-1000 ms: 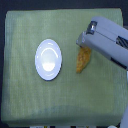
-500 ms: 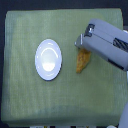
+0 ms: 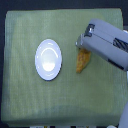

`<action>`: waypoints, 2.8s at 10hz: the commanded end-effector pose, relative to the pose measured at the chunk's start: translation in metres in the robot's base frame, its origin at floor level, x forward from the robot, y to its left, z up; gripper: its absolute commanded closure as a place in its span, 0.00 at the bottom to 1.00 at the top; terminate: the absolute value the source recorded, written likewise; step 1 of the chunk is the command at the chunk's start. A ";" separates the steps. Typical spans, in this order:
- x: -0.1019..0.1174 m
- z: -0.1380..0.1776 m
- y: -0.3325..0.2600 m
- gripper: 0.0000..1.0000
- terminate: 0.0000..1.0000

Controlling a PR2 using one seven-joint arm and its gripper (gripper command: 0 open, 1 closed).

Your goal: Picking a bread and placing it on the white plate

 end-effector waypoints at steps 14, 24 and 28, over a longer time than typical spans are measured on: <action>0.012 0.075 0.003 1.00 0.00; 0.018 0.146 0.160 1.00 0.00; 0.004 0.112 0.231 1.00 0.00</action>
